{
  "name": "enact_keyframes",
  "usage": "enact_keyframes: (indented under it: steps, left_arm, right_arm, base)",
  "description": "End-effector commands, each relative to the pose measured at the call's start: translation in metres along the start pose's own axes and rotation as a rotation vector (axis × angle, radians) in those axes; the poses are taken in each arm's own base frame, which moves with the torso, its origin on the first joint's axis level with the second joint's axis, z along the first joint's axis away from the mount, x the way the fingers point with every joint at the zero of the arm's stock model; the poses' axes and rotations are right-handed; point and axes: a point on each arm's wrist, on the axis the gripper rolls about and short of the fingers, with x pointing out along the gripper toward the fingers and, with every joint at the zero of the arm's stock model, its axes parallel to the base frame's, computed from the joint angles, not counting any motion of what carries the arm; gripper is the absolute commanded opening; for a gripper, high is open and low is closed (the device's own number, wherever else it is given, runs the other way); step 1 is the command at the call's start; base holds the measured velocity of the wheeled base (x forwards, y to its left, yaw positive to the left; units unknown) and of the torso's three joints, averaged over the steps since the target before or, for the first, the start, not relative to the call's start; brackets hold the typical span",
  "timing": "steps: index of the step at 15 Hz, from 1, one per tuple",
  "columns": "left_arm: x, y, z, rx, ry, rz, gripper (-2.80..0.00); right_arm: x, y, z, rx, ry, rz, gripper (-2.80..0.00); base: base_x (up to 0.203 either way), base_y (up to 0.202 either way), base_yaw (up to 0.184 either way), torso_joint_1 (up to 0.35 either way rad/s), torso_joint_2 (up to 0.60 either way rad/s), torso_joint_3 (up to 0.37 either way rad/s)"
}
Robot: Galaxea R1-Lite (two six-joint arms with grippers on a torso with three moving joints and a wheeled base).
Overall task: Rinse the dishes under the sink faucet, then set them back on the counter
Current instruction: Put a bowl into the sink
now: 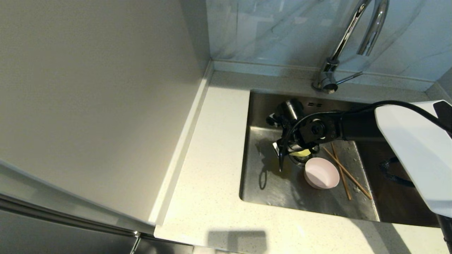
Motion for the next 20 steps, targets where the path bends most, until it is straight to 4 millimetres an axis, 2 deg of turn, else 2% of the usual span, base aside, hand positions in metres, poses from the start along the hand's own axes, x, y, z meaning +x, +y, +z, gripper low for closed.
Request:
enact_keyframes:
  steps: [1, 4, 11, 20]
  left_arm:
    - [0.000, 0.000, 0.000, 0.000, -0.004, 0.000, -2.80]
    - [0.000, 0.000, 0.000, 0.000, -0.004, 0.000, -2.80]
    - [0.000, 0.000, 0.000, 0.000, -0.004, 0.000, -2.80]
    - [0.000, 0.000, 0.000, 0.000, -0.004, 0.000, -2.80]
  right_arm:
    - [0.014, 0.006, -0.001, 0.012, -0.034, -0.006, -2.80]
    - [0.029, 0.011, -0.009, 0.022, -0.052, -0.011, -2.80]
    - [0.054, 0.007, -0.054, 0.027, 0.009, -0.029, -2.80]
    - [0.065, 0.011, -0.064, 0.006, 0.039, -0.028, -2.80]
  base:
    - [0.000, 0.000, 0.000, 0.000, 0.00, 0.000]
    - [0.000, 0.000, 0.000, 0.000, 0.00, 0.000]
    - [0.000, 0.000, 0.000, 0.000, 0.00, 0.000]
    - [0.000, 0.000, 0.000, 0.000, 0.00, 0.000]
